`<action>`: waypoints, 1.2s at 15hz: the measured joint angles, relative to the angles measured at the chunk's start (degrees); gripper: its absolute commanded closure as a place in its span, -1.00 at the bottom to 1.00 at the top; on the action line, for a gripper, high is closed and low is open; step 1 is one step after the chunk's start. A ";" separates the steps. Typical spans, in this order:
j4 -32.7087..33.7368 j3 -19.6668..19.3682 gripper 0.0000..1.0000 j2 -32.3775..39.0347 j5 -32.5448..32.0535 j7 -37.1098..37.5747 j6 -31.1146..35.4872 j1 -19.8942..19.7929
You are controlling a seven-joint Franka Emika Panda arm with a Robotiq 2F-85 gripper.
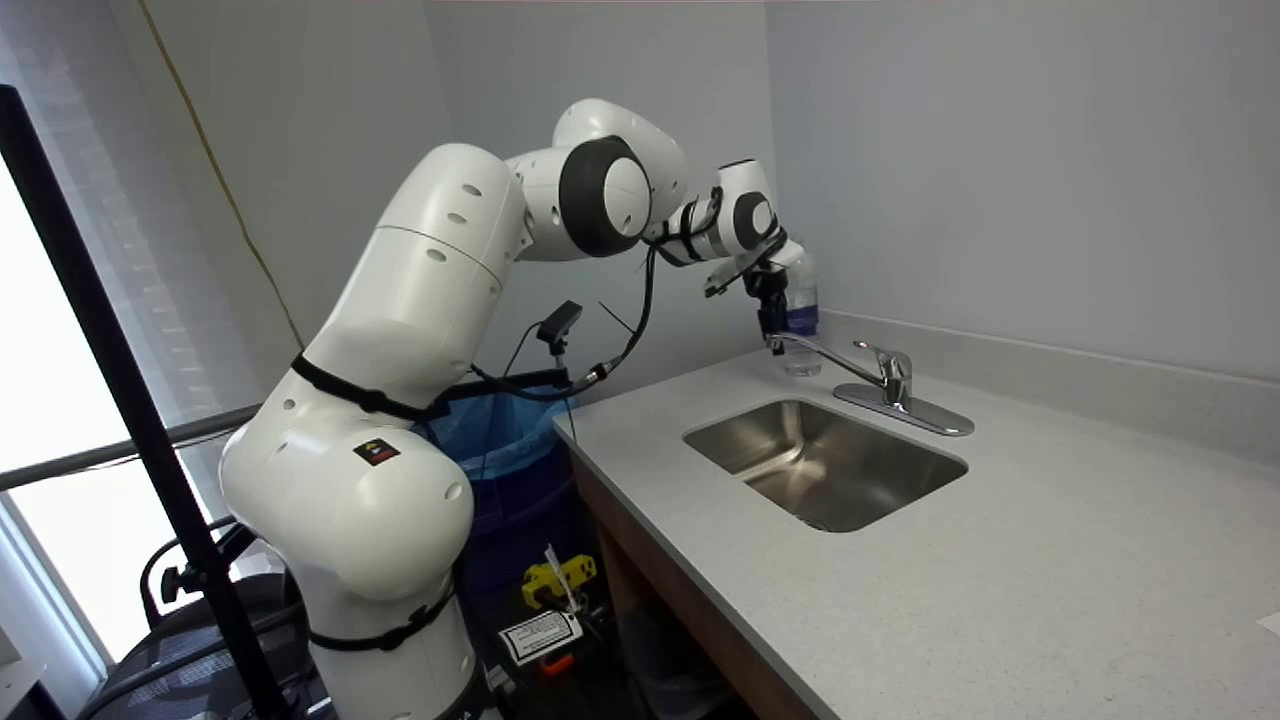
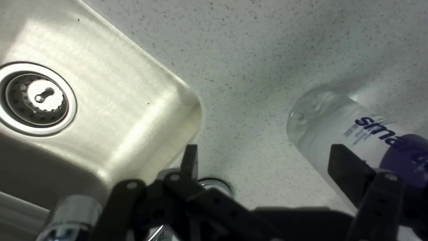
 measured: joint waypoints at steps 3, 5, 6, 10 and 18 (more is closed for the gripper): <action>0.23 0.03 -1.00 0.00 0.14 -0.06 -1.28 0.00; 0.23 0.20 -1.00 -0.01 0.58 -0.50 -1.67 -0.02; 0.23 0.42 -1.00 -0.07 0.90 -0.79 -1.99 -0.09; 0.19 1.92 -1.00 -1.23 3.12 -3.07 -3.84 -0.91; -0.19 3.06 -1.00 -6.52 7.51 -9.94 -9.17 -4.97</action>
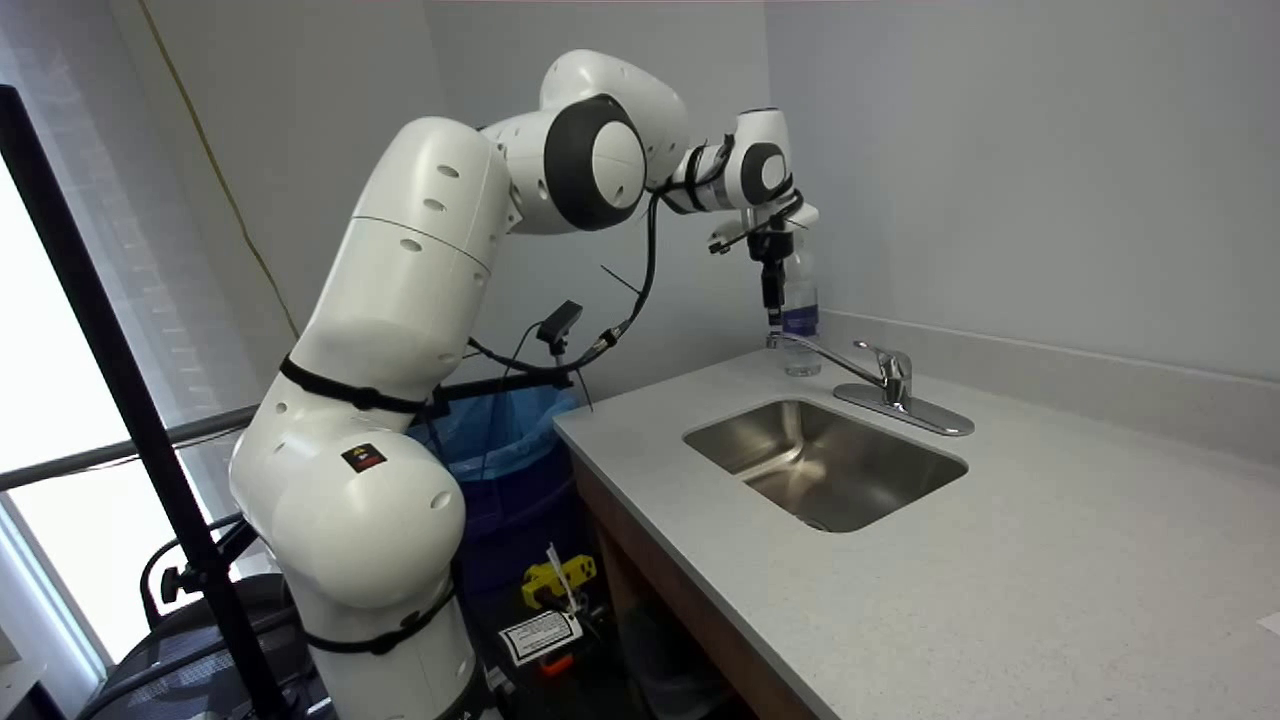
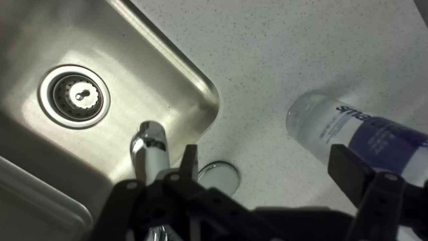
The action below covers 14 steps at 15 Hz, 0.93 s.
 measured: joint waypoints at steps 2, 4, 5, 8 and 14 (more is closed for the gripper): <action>-0.17 0.02 -1.00 -1.33 0.97 -2.07 0.00 -1.50; -0.47 0.04 -1.00 -2.57 2.01 -4.31 -0.01 -2.99; -0.81 0.05 -1.00 -3.18 2.56 -5.44 -0.01 -3.71; -2.62 0.07 -1.00 -5.14 4.26 -9.22 -0.18 -5.88; -7.18 -0.75 -1.00 -9.10 6.79 -15.91 -0.20 -9.42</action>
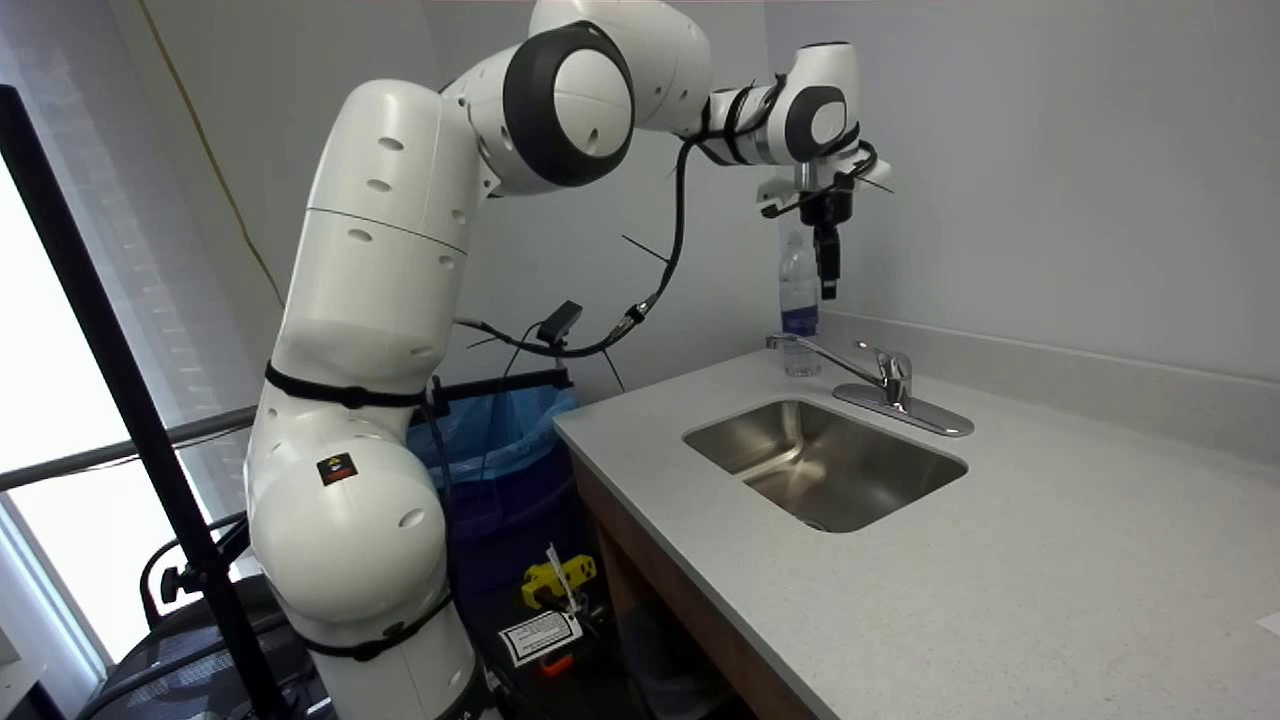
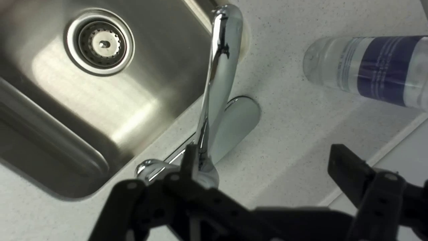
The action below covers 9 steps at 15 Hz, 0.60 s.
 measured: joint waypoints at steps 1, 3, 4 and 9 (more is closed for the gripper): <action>-0.61 -0.21 -1.00 -0.65 0.19 -1.04 0.00 -0.55; -1.77 -0.60 -1.00 -1.81 0.47 -3.27 0.00 -1.71; -2.31 -0.78 -1.00 -2.28 0.62 -4.42 0.00 -2.30; -3.85 -1.68 -1.00 -3.73 2.66 -10.45 -0.33 -5.22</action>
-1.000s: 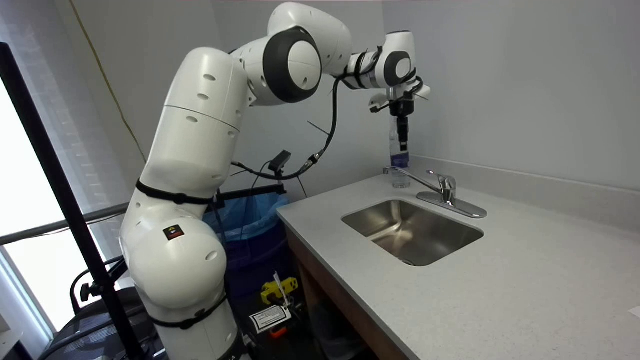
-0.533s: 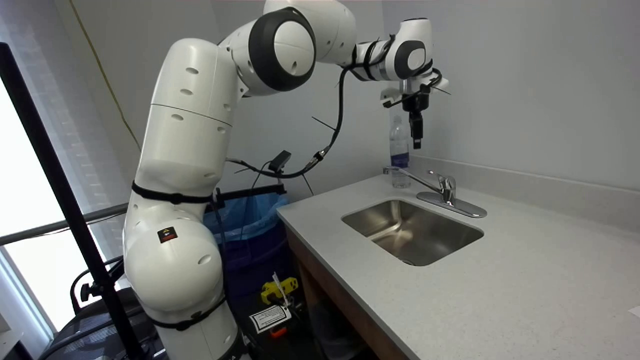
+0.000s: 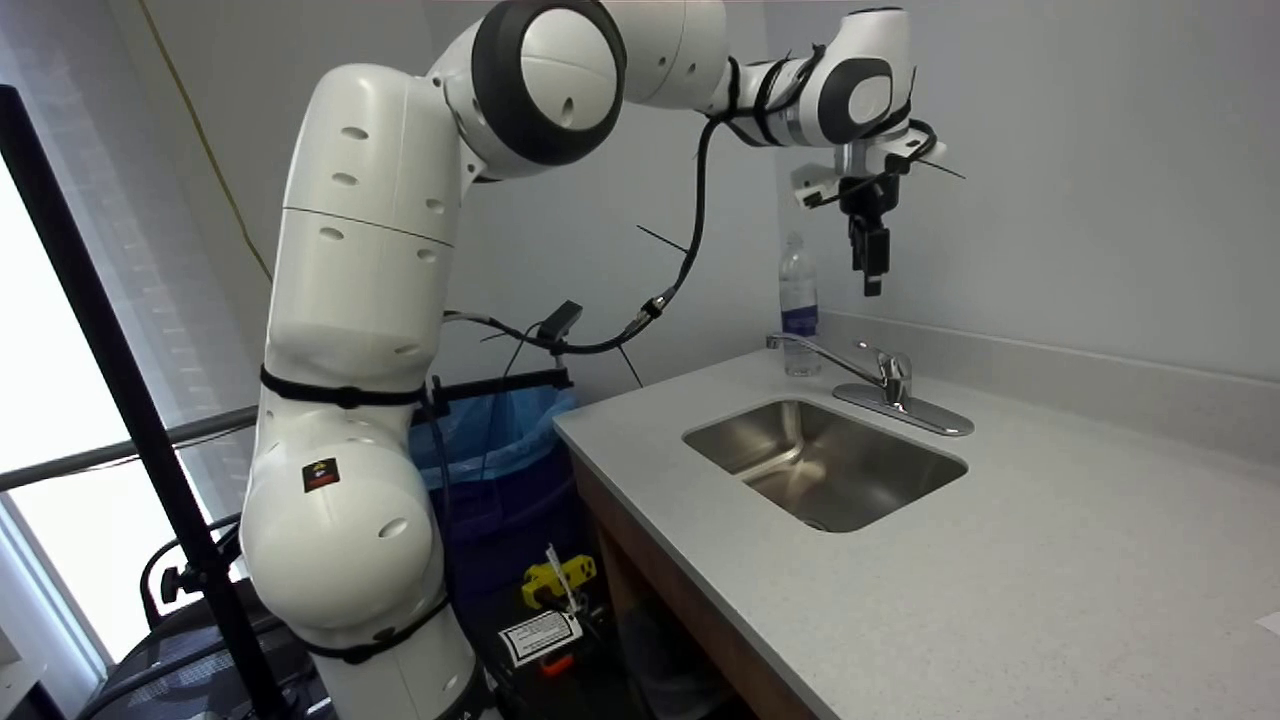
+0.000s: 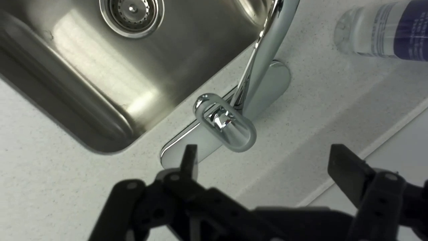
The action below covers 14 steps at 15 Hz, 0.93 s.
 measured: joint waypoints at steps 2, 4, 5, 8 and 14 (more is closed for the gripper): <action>-0.47 -0.33 -1.00 -0.46 0.93 -2.08 -0.32 -0.98; -1.18 -0.51 -1.00 -0.80 1.65 -3.73 -0.35 -1.55; -1.39 -0.60 -1.00 -0.90 1.91 -4.44 -0.38 -1.69; -2.23 -0.70 -1.00 -1.41 2.22 -6.49 -0.51 -1.87; -2.70 -0.74 -1.00 -1.91 2.27 -7.43 -0.80 -1.98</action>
